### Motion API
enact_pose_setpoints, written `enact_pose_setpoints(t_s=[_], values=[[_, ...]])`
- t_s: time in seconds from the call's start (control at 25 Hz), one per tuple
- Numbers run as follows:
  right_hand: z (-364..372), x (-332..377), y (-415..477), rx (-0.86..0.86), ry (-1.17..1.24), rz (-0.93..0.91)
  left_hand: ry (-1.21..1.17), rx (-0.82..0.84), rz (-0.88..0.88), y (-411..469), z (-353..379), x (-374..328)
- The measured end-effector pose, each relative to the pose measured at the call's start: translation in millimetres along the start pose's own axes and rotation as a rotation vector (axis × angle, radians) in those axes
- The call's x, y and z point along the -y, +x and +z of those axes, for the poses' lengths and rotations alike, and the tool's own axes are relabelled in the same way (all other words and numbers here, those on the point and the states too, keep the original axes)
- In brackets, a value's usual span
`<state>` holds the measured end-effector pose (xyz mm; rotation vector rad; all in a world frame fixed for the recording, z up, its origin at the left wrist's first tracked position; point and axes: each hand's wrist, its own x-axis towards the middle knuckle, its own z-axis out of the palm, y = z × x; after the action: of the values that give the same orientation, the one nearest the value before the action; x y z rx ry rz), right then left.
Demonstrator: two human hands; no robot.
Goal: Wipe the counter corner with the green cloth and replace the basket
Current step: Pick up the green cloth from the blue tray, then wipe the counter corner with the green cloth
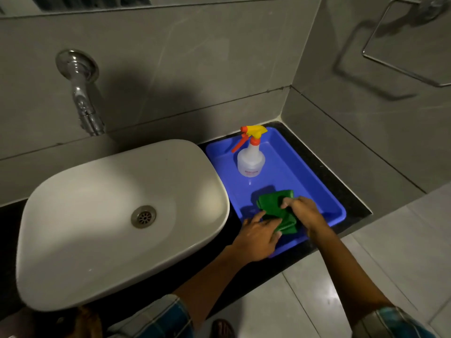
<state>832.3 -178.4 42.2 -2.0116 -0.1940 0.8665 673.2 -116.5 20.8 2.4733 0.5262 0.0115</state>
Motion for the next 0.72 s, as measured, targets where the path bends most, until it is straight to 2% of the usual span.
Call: enact_pose_setpoints(t_s=[0.04, 0.16, 0.28, 0.36, 0.44, 0.52, 0.56, 0.64, 0.72], values=[[43, 19, -38, 0.065, 0.122, -0.026, -0.094, -0.197, -0.01, -46, -31, 28], [37, 35, -74, 0.249, 0.498, 0.001, -0.406, -0.535, 0.065, -69, -57, 18], [47, 39, -106, 0.398, 0.632, -0.011, -0.58, -0.76, -0.05, -102, -77, 12], [72, 43, -125, 0.503, 0.679, -0.012, -0.605, -0.903, -0.172, -133, -92, 26], [143, 49, -164, 0.635, 0.59, -0.027, -0.731, -0.949, -0.341, -200, -115, 71], [230, 50, -207, 0.814, 0.385, -0.023, -0.994, -0.876, -0.493, -278, -135, 122], [271, 46, -229, 0.88, 0.252, -0.033, -1.024, -0.873, -0.557, -319, -139, 145], [352, 30, -269, 0.938, -0.044, -0.118, -0.881, -0.925, -0.72, -397, -136, 190], [422, 14, -305, 0.908, -0.309, -0.275, -0.742, -0.958, -0.845, -462, -133, 229]])
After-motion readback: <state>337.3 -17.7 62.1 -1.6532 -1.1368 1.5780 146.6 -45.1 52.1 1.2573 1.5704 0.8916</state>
